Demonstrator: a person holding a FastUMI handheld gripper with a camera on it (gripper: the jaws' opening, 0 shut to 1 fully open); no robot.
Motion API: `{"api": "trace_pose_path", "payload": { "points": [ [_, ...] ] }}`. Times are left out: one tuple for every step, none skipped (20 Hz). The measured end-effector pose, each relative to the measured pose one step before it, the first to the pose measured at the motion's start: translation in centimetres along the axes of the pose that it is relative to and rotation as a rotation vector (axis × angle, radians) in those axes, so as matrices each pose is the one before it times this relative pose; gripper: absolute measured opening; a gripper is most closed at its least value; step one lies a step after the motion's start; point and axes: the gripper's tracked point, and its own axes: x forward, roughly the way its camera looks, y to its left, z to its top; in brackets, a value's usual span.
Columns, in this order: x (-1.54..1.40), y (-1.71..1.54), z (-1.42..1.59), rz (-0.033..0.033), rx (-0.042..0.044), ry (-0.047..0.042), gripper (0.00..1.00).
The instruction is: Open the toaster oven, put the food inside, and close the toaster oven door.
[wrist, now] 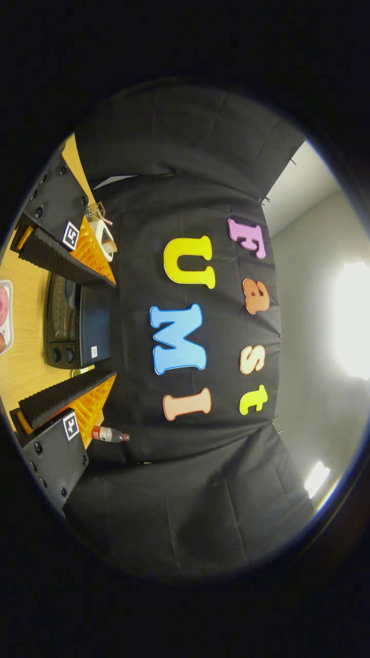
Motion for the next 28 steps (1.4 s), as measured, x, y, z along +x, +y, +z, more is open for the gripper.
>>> {"api": "trace_pose_path", "payload": {
  "points": [
    [0.687, 0.451, -0.244, 0.00946, 0.00495, 0.00788, 0.98],
    [0.656, 0.393, -0.459, 0.00886, 0.00289, 0.0065, 0.98],
    [0.741, 0.409, -0.23, 0.00813, 0.00085, 0.00552, 0.98],
    [0.739, 0.441, -0.295, 0.00872, 0.00118, 0.00626, 0.98],
    [0.81, 0.394, -0.282, 0.00864, 0.0018, 0.00742, 0.98],
    [0.763, 0.401, -0.512, 0.00563, 0.00067, 0.00877, 0.98],
    [0.744, 0.296, -0.272, 0.0038, -0.00035, 0.00888, 0.98],
    [0.826, 0.342, -0.393, 0.00352, -0.00083, 0.00756, 0.98],
    [0.63, 0.316, -0.224, 0.00228, -0.00138, 0.00571, 0.98],
    [0.887, 0.332, -0.389, 0.00301, -0.00192, 0.00766, 0.98],
    [0.718, 0.308, -0.481, 0.00292, -0.00009, 0.00918, 0.98],
    [0.65, 0.245, -0.42, 0.00164, 0.00136, 0.00991, 0.98],
    [0.711, 0.263, -0.519, 0.00203, 0.00249, 0.01327, 0.98],
    [0.642, 0.17, -0.501, -0.00116, 0.00128, 0.01205, 0.98],
    [0.662, 0.163, -0.485, -0.00084, 0.00126, 0.01528, 0.98],
    [0.77, 0.255, -0.735, 0.0008, 0.00177, 0.01521, 0.98],
    [0.618, 0.283, -0.564, 0.00191, 0.00085, 0.01442, 0.98],
    [0.579, 0.291, -0.474, 0.0015, -0.00166, 0.01279, 0.98],
    [0.593, 0.146, -0.525, -0.00026, -0.003, 0.01253, 0.98],
    [0.508, 0.222, -0.517, 0.00184, -0.00226, 0.01317, 0.98],
    [0.625, 0.267, -0.581, 0.00171, -0.00156, 0.01292, 0.98],
    [0.428, 0.196, -0.398, -0.00047, -0.00038, 0.01201, 0.98],
    [0.416, 0.126, -0.469, -0.00148, 0.00106, 0.01465, 0.98],
    [0.578, 0.065, -0.676, -0.00593, 0.00176, 0.01603, 0.98],
    [0.399, 0.084, -0.457, -0.00568, 0.00149, 0.01368, 0.98],
    [0.436, 0.044, -0.414, -0.00551, 0.00291, 0.01351, 0.98],
    [0.322, 0.1, -0.326, -0.00338, 0.00231, 0.01221, 0.98],
    [0.466, 0.029, -0.557, -0.00761, 0.00134, 0.01561, 0.98]
  ]
}}
